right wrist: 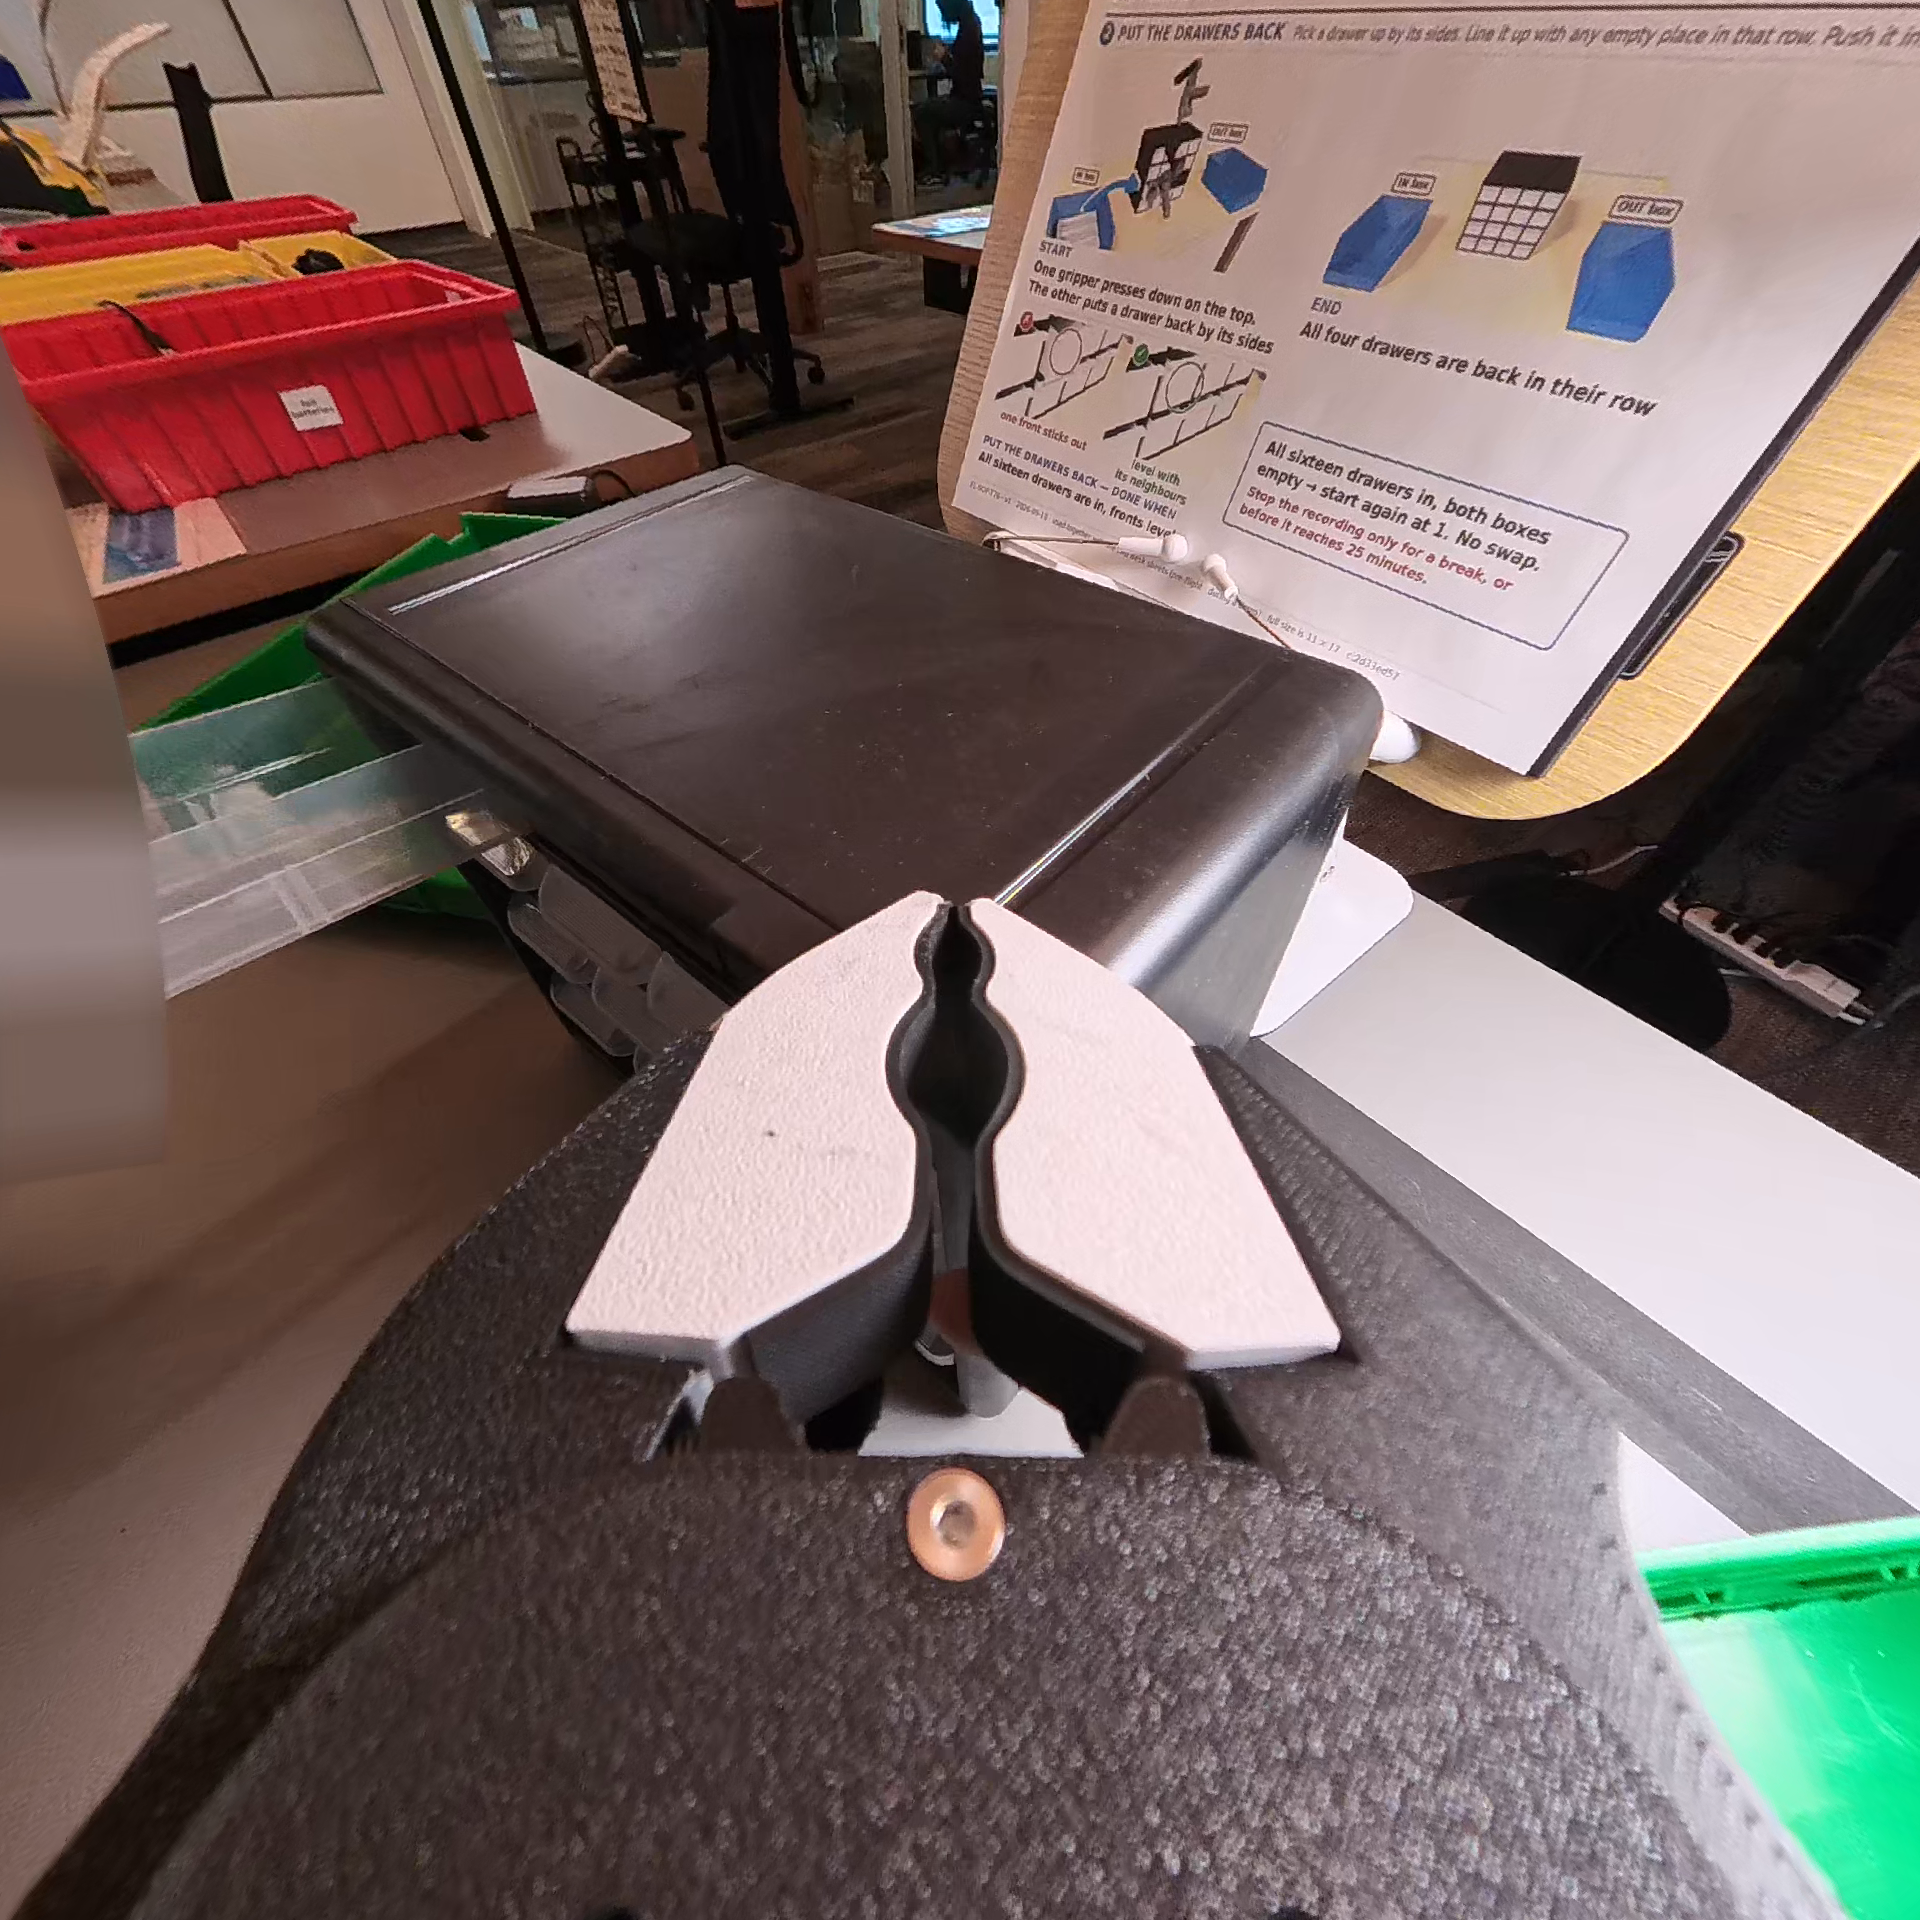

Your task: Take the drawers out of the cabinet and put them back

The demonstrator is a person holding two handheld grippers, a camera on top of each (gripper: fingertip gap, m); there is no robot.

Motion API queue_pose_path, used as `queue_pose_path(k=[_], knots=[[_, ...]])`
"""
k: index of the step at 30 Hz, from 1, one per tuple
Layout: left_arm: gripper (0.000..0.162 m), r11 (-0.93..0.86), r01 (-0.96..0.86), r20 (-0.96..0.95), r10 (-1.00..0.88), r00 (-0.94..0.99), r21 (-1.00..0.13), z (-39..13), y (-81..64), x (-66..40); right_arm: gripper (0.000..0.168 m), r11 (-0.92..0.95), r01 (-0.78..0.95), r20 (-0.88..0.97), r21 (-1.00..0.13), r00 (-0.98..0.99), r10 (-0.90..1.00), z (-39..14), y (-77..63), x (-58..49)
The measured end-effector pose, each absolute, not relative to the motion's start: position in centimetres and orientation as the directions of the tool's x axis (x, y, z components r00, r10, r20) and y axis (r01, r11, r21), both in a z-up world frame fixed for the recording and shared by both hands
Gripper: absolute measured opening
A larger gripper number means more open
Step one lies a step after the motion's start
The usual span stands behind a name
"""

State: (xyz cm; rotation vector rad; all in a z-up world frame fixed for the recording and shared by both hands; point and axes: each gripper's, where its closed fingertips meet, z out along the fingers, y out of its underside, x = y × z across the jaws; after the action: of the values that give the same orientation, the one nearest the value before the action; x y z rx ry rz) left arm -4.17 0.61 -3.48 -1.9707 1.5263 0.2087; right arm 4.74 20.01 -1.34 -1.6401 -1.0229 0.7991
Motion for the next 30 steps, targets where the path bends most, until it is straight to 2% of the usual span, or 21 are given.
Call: queue_pose_path(k=[1,5,8,12,19,24,26,30], knots=[[0.019,-0.113,-0.924,-0.518,-0.8,0.303,-0.366,-3.8,0.7,-4.4,0.0,-0.138,0.244,-0.023,-0.96,0.423,0.906,-1.3,20.0,4.8],[0.019,-0.096,-0.942,-0.653,-0.697,0.295,-0.322,-4.7,2.2,-6.6,0.0,-0.139,0.243,-0.024,-0.96,0.423,0.906,-1.3,20.0,4.8],[0.019,-0.103,-0.904,-0.641,-0.672,0.371,-0.416,-5.0,3.6,-7.0,0.0,-0.138,0.242,-0.023,-0.96,0.423,0.906,-1.3,20.0,4.8],[0.022,-0.094,-0.888,-0.701,-0.579,0.417,-0.451,-4.4,6.6,-7.7,0.0,-0.137,0.238,-0.025,-0.961,0.423,0.906,-1.3,20.0,4.8],[0.054,-0.031,-0.841,-0.771,-0.382,0.51,-0.54,-3.1,10.2,-9.3,0.0,-0.138,0.224,-0.036,-0.965,0.407,0.913,-1.3,20.0,4.8],[0.062,0.1,-0.793,-0.791,-0.217,0.572,-0.601,-2.4,10.9,-10.4,0.0,-0.143,0.209,-0.05,-0.967,0.396,0.917,-1.3,20.1,4.8],[0.058,0.172,-0.797,-0.816,-0.131,0.564,-0.579,-2.2,10.8,-10.4,0.0,-0.144,0.205,-0.053,-0.968,0.393,0.918,-1.3,20.1,4.8],[0.051,0.24,-0.86,-0.878,0.057,0.476,-0.45,-2.1,11.2,-10.6,0.0,-0.147,0.195,-0.061,-0.97,0.388,0.919,-1.3,20.1,4.8]])
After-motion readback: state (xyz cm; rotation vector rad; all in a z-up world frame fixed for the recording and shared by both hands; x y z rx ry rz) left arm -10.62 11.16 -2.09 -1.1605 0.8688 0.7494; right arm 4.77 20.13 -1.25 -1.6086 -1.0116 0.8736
